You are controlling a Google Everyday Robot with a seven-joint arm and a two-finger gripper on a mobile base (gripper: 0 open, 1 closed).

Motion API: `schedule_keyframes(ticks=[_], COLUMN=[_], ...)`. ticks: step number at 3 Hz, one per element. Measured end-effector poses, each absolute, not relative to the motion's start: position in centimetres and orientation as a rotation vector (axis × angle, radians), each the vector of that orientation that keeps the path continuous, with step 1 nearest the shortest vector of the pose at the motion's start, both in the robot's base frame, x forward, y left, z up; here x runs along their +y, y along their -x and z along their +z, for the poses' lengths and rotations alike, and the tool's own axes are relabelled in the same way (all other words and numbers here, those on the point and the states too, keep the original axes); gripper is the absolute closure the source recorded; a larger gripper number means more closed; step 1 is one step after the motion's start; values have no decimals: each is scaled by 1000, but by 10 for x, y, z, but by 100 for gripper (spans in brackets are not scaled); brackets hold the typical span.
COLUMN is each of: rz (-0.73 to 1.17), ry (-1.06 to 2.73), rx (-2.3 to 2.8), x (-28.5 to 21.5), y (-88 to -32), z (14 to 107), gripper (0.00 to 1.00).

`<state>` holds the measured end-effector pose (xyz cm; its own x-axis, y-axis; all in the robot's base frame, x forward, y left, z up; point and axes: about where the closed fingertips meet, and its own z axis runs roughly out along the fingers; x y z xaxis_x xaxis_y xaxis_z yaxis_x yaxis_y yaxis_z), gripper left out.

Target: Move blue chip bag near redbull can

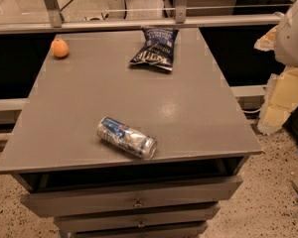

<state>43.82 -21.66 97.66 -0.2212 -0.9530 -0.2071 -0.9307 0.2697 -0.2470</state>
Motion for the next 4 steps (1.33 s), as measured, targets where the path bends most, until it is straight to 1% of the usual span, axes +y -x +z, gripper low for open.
schedule_keyframes(ticks=[1,2,3,4], rz=[-100,-88,-66,-26], ry=[1724,1691,1634,1528], rx=[2231,2184,2064,1942], x=[-217,-215,-204,-187], y=[-438,-460,-518,-590], z=[977,967,952,944], gripper=[0,0,0,0])
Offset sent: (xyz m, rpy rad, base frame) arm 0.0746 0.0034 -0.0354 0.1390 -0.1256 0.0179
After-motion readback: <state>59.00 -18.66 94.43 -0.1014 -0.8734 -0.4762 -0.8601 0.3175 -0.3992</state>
